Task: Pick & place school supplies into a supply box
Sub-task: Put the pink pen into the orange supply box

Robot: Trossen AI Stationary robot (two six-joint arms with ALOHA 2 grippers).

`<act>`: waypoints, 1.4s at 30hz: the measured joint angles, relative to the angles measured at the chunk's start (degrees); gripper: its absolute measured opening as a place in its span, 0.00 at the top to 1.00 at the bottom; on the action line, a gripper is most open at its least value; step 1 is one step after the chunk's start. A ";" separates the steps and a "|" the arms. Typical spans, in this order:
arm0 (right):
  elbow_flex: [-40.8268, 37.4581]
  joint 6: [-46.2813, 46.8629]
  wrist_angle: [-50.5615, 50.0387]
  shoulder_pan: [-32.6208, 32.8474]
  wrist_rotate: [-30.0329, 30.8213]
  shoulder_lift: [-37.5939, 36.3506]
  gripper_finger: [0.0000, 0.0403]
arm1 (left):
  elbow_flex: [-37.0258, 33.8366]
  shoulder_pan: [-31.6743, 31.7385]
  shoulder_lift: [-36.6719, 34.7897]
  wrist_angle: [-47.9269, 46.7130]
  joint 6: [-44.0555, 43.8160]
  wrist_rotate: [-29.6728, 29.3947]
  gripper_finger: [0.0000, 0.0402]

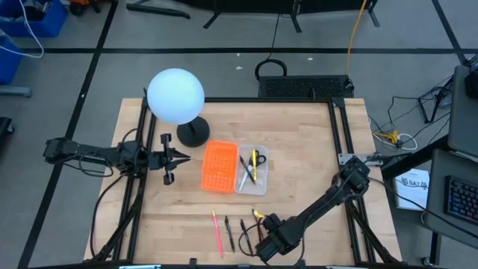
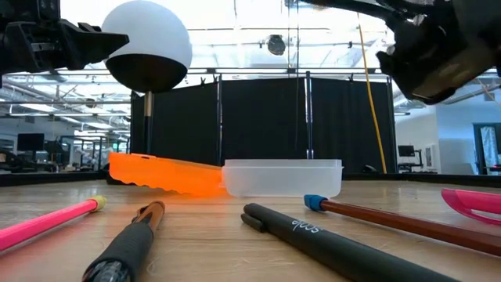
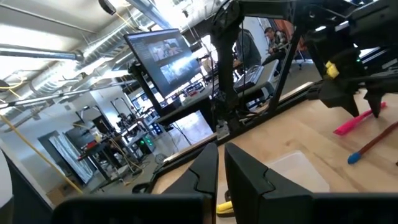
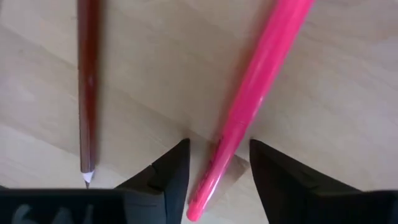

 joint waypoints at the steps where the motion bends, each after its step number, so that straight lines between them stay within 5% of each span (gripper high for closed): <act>1: -0.03 -1.31 -0.12 -0.18 -0.01 0.24 0.62 | 0.00 0.00 0.01 -0.04 -0.03 0.02 0.91; 6: -0.09 -5.12 0.41 -0.85 1.41 0.41 0.71 | 0.00 -0.01 0.00 -0.02 -0.70 0.02 0.91; 12: -0.15 -8.17 0.67 -1.69 1.37 0.25 0.94 | 0.00 -0.01 0.02 0.02 -0.68 0.02 0.91; 24: -0.42 -7.55 -2.01 -3.44 6.06 -13.19 0.95 | 0.00 -0.02 0.00 -0.13 -4.47 0.15 0.91; 34: -0.42 -1.88 -1.64 -5.46 34.32 -28.13 0.95 | 0.00 -0.02 0.00 0.92 -9.89 0.13 0.91; 38: -0.39 -2.25 -2.09 -8.11 38.88 -30.43 0.95 | 0.00 -0.02 0.00 0.90 -11.70 0.13 0.91; 42: -0.37 -3.04 -2.80 -12.49 35.57 -30.12 0.95 | 0.00 -0.01 0.01 0.87 -12.10 0.08 0.91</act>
